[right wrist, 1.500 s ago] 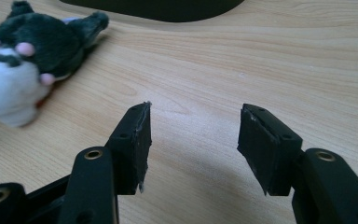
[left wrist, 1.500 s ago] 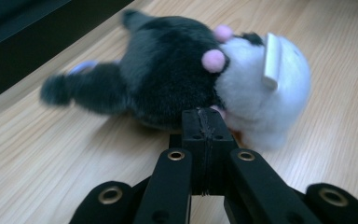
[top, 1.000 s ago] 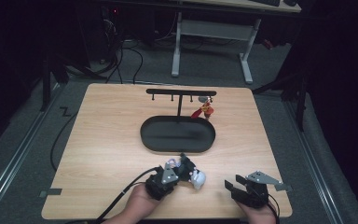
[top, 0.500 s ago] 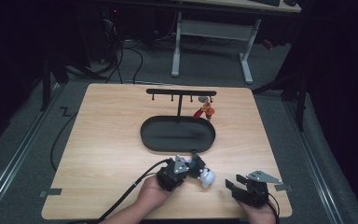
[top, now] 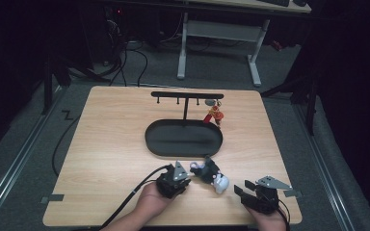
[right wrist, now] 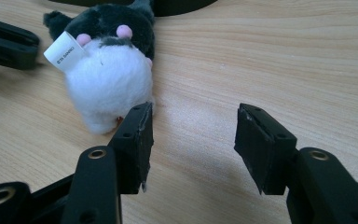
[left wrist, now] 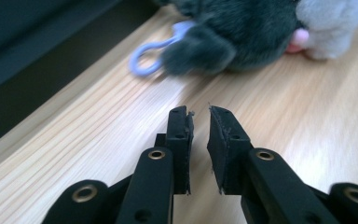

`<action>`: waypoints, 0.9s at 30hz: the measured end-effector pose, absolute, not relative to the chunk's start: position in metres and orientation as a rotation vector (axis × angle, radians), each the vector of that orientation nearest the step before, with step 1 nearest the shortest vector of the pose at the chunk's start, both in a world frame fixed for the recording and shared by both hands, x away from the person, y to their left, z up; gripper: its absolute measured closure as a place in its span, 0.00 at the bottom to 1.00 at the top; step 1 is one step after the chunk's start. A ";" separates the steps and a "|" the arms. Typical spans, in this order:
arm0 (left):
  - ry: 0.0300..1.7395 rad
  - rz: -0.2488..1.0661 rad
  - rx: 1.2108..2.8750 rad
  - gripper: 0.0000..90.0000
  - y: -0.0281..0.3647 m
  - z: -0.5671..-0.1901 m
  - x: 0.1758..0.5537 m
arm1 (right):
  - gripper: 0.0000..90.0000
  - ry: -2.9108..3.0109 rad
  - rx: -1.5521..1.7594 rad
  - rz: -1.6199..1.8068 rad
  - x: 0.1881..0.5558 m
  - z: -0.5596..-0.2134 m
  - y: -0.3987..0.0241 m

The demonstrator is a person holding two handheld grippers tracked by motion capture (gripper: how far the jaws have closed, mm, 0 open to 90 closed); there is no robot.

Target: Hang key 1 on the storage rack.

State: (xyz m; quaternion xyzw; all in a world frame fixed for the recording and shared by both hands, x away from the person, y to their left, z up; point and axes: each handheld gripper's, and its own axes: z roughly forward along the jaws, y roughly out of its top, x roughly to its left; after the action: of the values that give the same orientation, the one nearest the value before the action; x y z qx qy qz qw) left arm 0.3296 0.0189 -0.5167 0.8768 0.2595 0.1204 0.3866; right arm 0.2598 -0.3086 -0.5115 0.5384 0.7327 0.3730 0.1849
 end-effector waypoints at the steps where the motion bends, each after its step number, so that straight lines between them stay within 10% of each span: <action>1: 0.688 0.325 2.206 0.87 0.044 -0.513 0.330 | 0.58 2.061 1.541 1.048 0.260 -0.512 -0.309; 13: 0.966 0.485 2.042 0.68 0.186 -0.516 0.339 | 0.53 2.071 1.530 0.921 0.262 -0.518 -0.298; 27: 0.914 0.506 2.091 0.45 0.192 -0.520 0.345 | 0.49 2.122 1.567 0.749 0.283 -0.499 -0.283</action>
State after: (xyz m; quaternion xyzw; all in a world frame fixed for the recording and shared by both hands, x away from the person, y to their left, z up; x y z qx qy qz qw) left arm 0.3450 0.1919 -0.5199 0.8233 0.3599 0.1993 0.3911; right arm 0.2829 -0.2834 -0.4986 0.5601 0.7585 0.2676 0.1984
